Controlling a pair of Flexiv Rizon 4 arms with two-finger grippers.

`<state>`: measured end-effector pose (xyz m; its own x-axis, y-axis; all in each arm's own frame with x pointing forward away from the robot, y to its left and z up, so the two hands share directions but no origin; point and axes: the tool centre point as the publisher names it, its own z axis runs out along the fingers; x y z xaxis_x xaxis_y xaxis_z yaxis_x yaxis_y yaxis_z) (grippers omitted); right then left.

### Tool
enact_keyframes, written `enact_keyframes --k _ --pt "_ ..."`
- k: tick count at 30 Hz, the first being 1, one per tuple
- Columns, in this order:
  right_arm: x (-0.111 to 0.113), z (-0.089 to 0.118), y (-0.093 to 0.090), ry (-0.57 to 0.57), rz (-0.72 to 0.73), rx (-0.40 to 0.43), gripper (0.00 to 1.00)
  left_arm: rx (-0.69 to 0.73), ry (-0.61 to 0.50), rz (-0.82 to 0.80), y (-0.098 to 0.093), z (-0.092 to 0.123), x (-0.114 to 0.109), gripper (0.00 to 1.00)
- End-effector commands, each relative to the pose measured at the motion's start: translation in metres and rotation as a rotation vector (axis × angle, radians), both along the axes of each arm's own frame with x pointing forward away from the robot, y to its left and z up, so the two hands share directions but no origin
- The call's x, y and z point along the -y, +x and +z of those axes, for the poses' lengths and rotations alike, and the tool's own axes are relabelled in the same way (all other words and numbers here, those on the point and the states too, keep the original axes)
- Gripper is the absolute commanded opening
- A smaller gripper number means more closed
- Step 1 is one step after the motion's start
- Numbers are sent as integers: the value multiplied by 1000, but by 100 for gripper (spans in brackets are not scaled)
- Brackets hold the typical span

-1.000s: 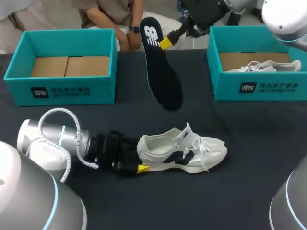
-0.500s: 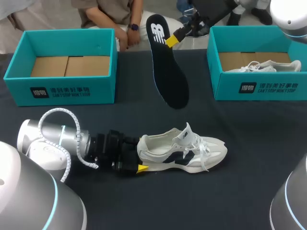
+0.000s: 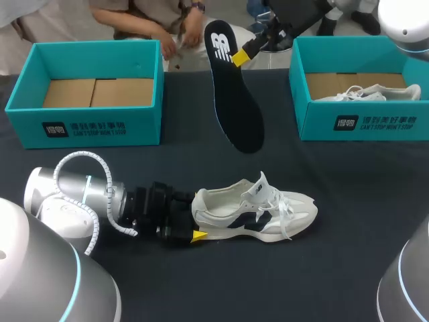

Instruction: Take the shoe out of the shoebox, open the shoe tongue, remove and reinsert the insole, then place the shoe into the shoebox

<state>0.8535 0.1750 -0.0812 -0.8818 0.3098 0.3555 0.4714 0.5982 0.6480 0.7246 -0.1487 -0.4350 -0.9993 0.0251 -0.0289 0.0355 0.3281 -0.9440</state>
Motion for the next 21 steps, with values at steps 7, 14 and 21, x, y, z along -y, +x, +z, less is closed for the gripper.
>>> enact_keyframes --k 7,14,21 --pt "0 0 -1 -2 -3 1 0 1 3 1 -1 -5 2 0" --pt "0 0 -1 -2 -3 1 0 33 17 19 -2 -2 0 23" --pt "0 0 -1 -2 -3 1 0 46 33 29 0 4 -7 100"
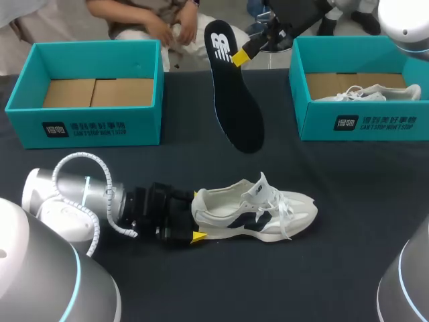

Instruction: Take the shoe out of the shoebox, open the shoe tongue, remove and reinsert the insole, then place the shoe into the shoebox

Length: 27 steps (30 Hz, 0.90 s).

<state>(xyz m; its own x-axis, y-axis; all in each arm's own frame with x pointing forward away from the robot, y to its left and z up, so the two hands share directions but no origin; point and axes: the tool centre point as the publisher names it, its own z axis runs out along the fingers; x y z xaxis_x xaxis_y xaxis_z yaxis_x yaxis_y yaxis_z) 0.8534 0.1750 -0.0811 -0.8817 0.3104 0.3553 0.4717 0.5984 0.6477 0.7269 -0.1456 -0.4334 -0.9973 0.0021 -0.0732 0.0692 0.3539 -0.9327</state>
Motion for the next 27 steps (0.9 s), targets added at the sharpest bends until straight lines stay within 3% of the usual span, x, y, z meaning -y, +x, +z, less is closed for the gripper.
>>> enact_keyframes --k 1,16,27 --pt "0 0 -1 -2 -2 1 0 7 12 7 -2 3 -5 100" --pt "0 0 -1 -2 -2 1 0 43 110 -6 8 3 -28 100" --pt "0 0 -1 -2 -2 1 0 88 311 -50 3 54 -56 100"
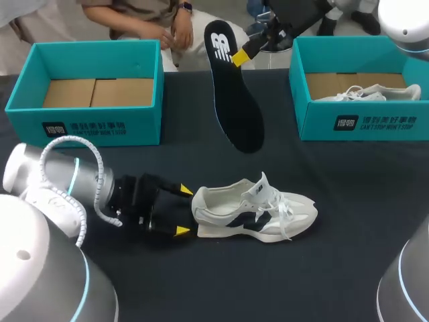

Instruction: Take the shoe out of the shoebox, open the shoe tongue, remove and reinsert the insole, then place the shoe into the shoebox

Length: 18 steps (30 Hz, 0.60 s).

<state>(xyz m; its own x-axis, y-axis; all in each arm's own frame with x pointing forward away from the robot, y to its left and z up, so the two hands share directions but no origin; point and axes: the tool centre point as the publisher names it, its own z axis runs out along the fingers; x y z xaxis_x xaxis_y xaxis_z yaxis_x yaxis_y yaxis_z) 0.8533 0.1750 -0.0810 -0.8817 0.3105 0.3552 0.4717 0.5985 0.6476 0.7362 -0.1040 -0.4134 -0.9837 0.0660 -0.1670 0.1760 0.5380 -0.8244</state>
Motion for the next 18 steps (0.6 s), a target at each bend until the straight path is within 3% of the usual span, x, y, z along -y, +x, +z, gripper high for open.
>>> enact_keyframes --k 1,10,18 --pt "0 0 -1 -1 -2 1 0 -4 126 -15 -8 37 -16 100" --pt "0 0 -1 -1 -2 1 0 30 291 -26 -14 63 -22 100" --pt "0 0 -1 -1 -2 1 0 15 327 -57 -10 68 -21 100"
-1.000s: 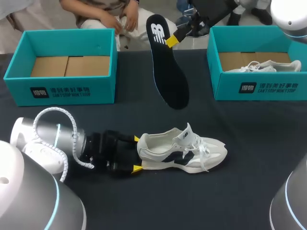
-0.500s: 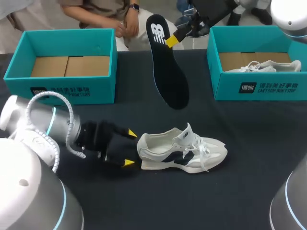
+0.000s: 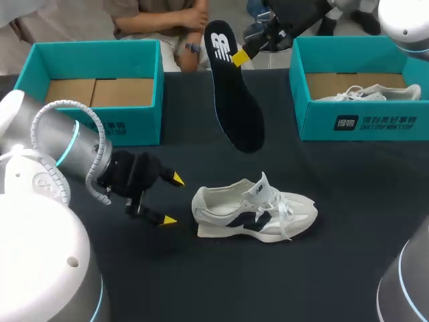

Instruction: Take the shoe out of the shoebox, open the shoe tongue, remove and reinsert the insole, then place the shoe into the shoebox

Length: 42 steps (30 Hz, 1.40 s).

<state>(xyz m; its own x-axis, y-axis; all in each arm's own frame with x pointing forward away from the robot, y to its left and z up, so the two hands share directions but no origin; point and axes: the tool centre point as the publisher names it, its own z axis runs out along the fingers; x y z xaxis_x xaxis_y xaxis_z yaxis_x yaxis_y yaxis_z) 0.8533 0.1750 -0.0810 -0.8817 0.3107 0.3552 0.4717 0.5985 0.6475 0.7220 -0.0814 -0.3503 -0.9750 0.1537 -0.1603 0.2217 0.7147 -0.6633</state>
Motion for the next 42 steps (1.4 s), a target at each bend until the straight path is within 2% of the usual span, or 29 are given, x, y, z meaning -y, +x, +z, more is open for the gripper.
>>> enact_keyframes --k 1,10,13,17,42 --pt "0 -1 -1 -1 -2 1 0 -5 87 -10 5 5 2 100" --pt "0 -1 -1 -1 -2 1 0 -36 170 -24 12 28 4 100" --pt "0 -1 -1 -1 -2 1 0 -31 246 -27 14 29 4 100" --pt "0 -1 -1 -1 -2 1 0 -27 280 -23 16 29 3 100" --pt "1 2 0 0 -7 -5 0 -23 307 -17 12 28 0 100"
